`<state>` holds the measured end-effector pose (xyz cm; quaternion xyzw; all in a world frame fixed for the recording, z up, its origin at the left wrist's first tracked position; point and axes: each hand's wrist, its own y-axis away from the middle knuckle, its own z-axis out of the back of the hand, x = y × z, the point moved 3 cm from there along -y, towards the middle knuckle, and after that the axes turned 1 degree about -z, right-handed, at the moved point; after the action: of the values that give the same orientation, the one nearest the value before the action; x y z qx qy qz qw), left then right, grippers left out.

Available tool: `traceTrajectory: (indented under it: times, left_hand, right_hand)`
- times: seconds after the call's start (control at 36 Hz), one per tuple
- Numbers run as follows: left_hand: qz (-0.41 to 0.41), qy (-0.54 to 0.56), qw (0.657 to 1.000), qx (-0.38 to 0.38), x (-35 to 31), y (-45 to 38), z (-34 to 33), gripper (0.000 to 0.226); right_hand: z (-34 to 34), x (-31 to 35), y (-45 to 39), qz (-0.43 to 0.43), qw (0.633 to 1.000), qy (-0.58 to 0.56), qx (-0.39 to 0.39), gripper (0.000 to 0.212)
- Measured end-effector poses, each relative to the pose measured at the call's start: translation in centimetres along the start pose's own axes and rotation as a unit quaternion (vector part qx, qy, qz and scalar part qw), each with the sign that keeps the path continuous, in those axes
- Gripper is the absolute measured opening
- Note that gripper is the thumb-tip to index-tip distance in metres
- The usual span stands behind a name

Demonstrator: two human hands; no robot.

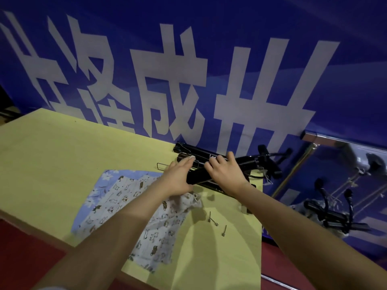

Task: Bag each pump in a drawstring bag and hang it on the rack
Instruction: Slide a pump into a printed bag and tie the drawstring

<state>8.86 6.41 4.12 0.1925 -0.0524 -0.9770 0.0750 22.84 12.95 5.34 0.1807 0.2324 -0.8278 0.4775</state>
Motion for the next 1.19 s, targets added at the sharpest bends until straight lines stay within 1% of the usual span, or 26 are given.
traceTrajectory:
  times: [0.06, 0.11, 0.14, 0.19, 0.25, 0.28, 0.39, 0.44, 0.47, 0.53, 0.56, 0.61, 0.67, 0.72, 0.81, 0.86, 0.89, 0.92, 0.94, 0.97, 1.0, 1.03, 1.06, 1.11, 1.19]
  left_hand:
    - [-0.003, -0.078, 0.996, -0.053, -0.2, -0.1, -0.1, 0.088]
    - [-0.006, -0.092, 0.990, -0.108, -0.5, -0.2, -0.2, 0.072]
    - [-0.001, -0.086, 0.988, -0.129, -0.6, -0.4, -0.2, 0.061]
    - [0.018, -0.074, 0.986, -0.150, -0.7, -0.6, 0.0, 0.044]
    - [0.037, -0.058, 0.986, -0.153, -0.4, -1.0, 0.0, 0.040]
    - [0.045, -0.044, 0.986, -0.153, -0.2, -1.0, 0.0, 0.040]
    - [0.075, 0.008, 0.980, -0.181, 0.8, -1.0, 0.5, 0.037]
    - [0.082, 0.034, 0.977, -0.193, 1.2, -1.0, 1.0, 0.035]
    - [0.082, 0.048, 0.975, -0.199, 1.3, -0.8, 1.2, 0.032]
    - [0.079, 0.080, 0.971, -0.213, 1.4, -0.7, 1.8, 0.028]
    - [0.076, 0.096, 0.967, -0.222, 1.4, -0.6, 2.1, 0.027]
    - [0.066, 0.130, 0.960, -0.239, 1.3, -0.1, 2.9, 0.024]
    - [0.055, 0.167, 0.953, -0.245, 1.0, 0.4, 3.7, 0.018]
    - [0.053, 0.200, 0.949, -0.240, 0.8, 1.0, 4.4, 0.014]
    - [0.060, 0.236, 0.939, -0.242, 1.1, 1.3, 5.0, 0.016]
    - [0.054, 0.246, 0.935, -0.251, 1.5, 1.4, 5.3, 0.016]
    - [0.048, 0.250, 0.933, -0.255, 1.6, 1.4, 5.5, 0.021]
    - [0.047, 0.252, 0.932, -0.256, 1.8, 1.4, 5.6, 0.027]
    - [0.046, 0.252, 0.931, -0.261, 2.0, 1.4, 5.6, 0.029]
    - [0.050, 0.249, 0.931, -0.263, 2.2, 1.5, 5.7, 0.030]
    - [0.049, 0.249, 0.930, -0.266, 2.3, 1.6, 5.7, 0.029]
    - [0.051, 0.249, 0.929, -0.268, 2.5, 1.7, 5.6, 0.027]
    - [0.052, 0.250, 0.929, -0.269, 2.7, 1.7, 5.5, 0.025]
    - [0.059, 0.247, 0.931, -0.261, 3.0, 1.8, 5.1, 0.022]
    - [0.080, 0.248, 0.934, -0.244, 3.4, 1.7, 4.3, 0.041]
  right_hand:
    - [0.6, -0.1, -0.7, 0.027, 0.998, 0.017, -0.061, 0.035]
    - [1.4, -0.1, -1.3, 0.046, 0.991, 0.021, -0.123, 0.023]
    - [1.8, -0.1, -1.6, 0.046, 0.988, 0.022, -0.144, 0.022]
    - [2.1, -0.3, -2.0, 0.030, 0.985, 0.023, -0.165, 0.031]
    - [2.0, -0.7, -2.2, 0.009, 0.983, 0.015, -0.184, 0.042]
    - [1.9, -0.8, -2.2, 0.006, 0.979, 0.008, -0.201, 0.044]
    - [2.0, -0.7, -1.6, 0.022, 0.958, -0.044, -0.282, 0.035]
    - [1.9, -0.5, -1.2, 0.018, 0.952, -0.085, -0.292, 0.029]
    - [1.8, -0.4, -1.1, 0.010, 0.953, -0.108, -0.283, 0.027]
    - [1.2, -0.1, -1.1, -0.016, 0.957, -0.164, -0.238, 0.023]
    - [0.9, 0.1, -1.2, -0.033, 0.958, -0.200, -0.204, 0.022]
    - [0.2, 0.6, -1.5, -0.076, 0.949, -0.286, -0.109, 0.022]
    - [-0.6, 1.0, -2.0, -0.132, 0.922, -0.365, -0.010, 0.025]
    - [-0.8, 1.4, -2.5, -0.178, 0.888, -0.422, 0.039, 0.031]
    - [-1.0, 2.6, -3.4, -0.195, 0.848, -0.479, 0.113, 0.046]
    - [-0.8, 3.4, -3.9, -0.206, 0.799, -0.543, 0.156, 0.046]
    - [-0.7, 3.7, -4.0, -0.209, 0.779, -0.566, 0.172, 0.046]
    - [-0.6, 3.9, -4.3, -0.206, 0.776, -0.570, 0.177, 0.045]
    - [-0.5, 3.9, -4.5, -0.200, 0.788, -0.557, 0.172, 0.044]
    - [-0.4, 3.8, -4.7, -0.202, 0.798, -0.546, 0.158, 0.040]
    - [-0.3, 3.6, -4.8, -0.211, 0.795, -0.551, 0.142, 0.032]
    - [-0.3, 3.3, -4.9, -0.225, 0.778, -0.573, 0.128, 0.025]
    - [-0.3, 3.1, -5.0, -0.241, 0.753, -0.602, 0.117, 0.020]
    - [-0.5, 2.4, -5.0, -0.276, 0.701, -0.650, 0.097, 0.016]
    - [-0.3, 1.5, -5.1, -0.308, 0.636, -0.706, 0.044, 0.018]
